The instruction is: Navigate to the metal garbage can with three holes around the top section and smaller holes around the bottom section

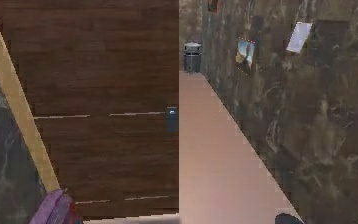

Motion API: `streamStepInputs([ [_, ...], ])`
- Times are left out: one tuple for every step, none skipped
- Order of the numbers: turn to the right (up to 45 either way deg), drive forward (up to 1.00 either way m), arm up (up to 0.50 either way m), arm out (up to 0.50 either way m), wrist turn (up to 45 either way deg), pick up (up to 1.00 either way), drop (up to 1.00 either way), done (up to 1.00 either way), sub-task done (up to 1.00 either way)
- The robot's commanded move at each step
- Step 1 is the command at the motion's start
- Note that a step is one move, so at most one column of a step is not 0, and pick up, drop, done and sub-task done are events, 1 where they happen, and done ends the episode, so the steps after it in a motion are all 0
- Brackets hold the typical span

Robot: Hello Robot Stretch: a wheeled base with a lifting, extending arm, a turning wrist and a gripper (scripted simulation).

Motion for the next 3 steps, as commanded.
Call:
streamStepInputs([
  [15.0,0.00,0.00,0.00,0.0,0.00,0.00,0.00,0.00],
  [0.0,0.90,0.00,0.00,0.0,0.00,0.00,0.00,0.00],
  [-15.0,0.00,0.00,0.00,0.0,0.00,0.00,0.00,0.00],
])
